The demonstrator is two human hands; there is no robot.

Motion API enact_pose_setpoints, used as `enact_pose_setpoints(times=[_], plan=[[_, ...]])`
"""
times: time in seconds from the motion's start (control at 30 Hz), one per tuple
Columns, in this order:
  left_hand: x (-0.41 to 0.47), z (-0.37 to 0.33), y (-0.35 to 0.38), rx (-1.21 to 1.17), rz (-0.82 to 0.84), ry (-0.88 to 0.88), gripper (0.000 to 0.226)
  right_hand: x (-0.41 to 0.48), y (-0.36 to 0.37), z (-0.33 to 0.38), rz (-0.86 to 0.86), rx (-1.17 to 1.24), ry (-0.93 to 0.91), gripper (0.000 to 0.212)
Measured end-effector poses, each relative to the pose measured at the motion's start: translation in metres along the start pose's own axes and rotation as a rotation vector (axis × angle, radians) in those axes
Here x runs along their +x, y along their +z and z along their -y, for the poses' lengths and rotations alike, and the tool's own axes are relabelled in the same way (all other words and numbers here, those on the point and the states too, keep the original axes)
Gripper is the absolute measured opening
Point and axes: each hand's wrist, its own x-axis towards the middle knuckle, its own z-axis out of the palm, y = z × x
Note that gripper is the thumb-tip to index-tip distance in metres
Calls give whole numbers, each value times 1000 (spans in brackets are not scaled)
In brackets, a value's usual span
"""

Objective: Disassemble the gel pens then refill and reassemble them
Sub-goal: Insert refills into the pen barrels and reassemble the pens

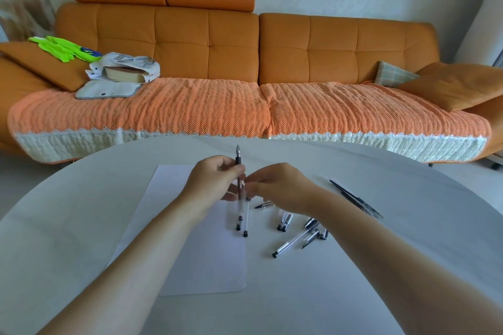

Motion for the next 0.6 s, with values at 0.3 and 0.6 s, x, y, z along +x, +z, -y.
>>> enact_pose_setpoints(times=[0.3, 0.6], plan=[[11, 1, -17, 73, -63, 35, 9, 26, 19, 17, -89, 47, 50, 13], [30, 38, -60, 769, -37, 78, 12, 79, 22, -6, -133, -652, 19, 26]])
